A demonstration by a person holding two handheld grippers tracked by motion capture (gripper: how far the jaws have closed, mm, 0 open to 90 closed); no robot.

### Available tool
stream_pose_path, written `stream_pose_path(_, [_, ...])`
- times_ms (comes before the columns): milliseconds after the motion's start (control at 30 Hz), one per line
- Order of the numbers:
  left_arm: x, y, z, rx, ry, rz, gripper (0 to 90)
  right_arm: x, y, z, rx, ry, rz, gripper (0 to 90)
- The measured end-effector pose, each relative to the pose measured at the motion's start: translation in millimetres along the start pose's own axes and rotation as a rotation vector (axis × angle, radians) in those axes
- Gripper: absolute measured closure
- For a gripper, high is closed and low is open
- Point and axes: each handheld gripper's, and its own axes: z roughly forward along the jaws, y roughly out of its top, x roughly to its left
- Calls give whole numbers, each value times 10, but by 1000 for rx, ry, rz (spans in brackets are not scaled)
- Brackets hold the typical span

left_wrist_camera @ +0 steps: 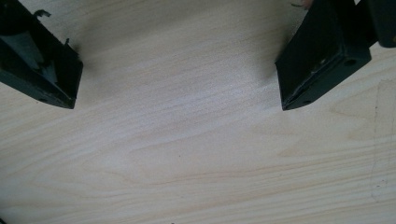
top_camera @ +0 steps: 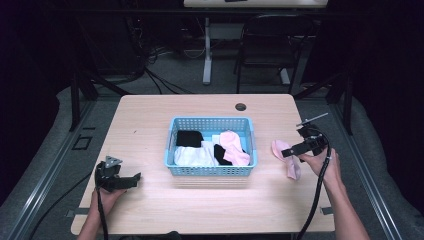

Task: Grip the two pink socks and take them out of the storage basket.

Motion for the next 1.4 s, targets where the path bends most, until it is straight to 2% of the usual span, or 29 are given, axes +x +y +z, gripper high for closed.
stream_pose_path(100, [2,1,-1,2,-2,2,3,17,14,-53,-10,5,-8,4])
stream_pose_path(133, [2,1,-1,2,-2,2,3,34,18,-75,-28,5,-13,3])
stream_pose_path(267, [3,1,-3,5,-2,5,3,110,65,-249,-80,11,-36,0])
stream_pose_path(400, [3,1,-2,5,-2,4,3,183,99,-386,-101,8,-61,0])
stream_pose_path(500, [3,2,-3,5,-2,5,3,287,139,-519,-138,8,-92,0])
stream_pose_path(533, [4,2,-4,6,-3,5,3,367,174,-597,-161,9,-117,0])
stream_pose_path(567, [4,2,-4,6,-3,5,3,367,174,-597,-161,9,-117,0])
stream_pose_path(733, [2,0,-1,3,-1,4,3,611,272,-694,-177,21,-178,0])
stream_pose_path(833, [2,0,-1,3,-2,4,3,775,346,-679,-162,28,-219,0])
stream_pose_path(867, [2,0,-2,3,-2,4,3,882,396,-649,-146,30,-243,0])
stream_pose_path(900, [2,0,-2,3,-2,4,3,882,396,-649,-146,30,-243,0])
stream_pose_path(1067, [3,1,-1,3,-2,4,3,1118,511,-534,-105,45,-309,0])
stream_pose_path(1167, [3,1,-1,3,-2,4,3,1295,584,-404,-84,65,-348,1])
stream_pose_path(1200, [3,1,-1,3,-2,4,3,1295,584,-404,-84,65,-348,1])
stream_pose_path(1367, [3,0,-1,3,-2,4,3,1480,673,-211,-34,87,-394,23])
stream_pose_path(1400, [3,0,-1,3,-2,4,3,1541,703,-126,-22,106,-396,32])
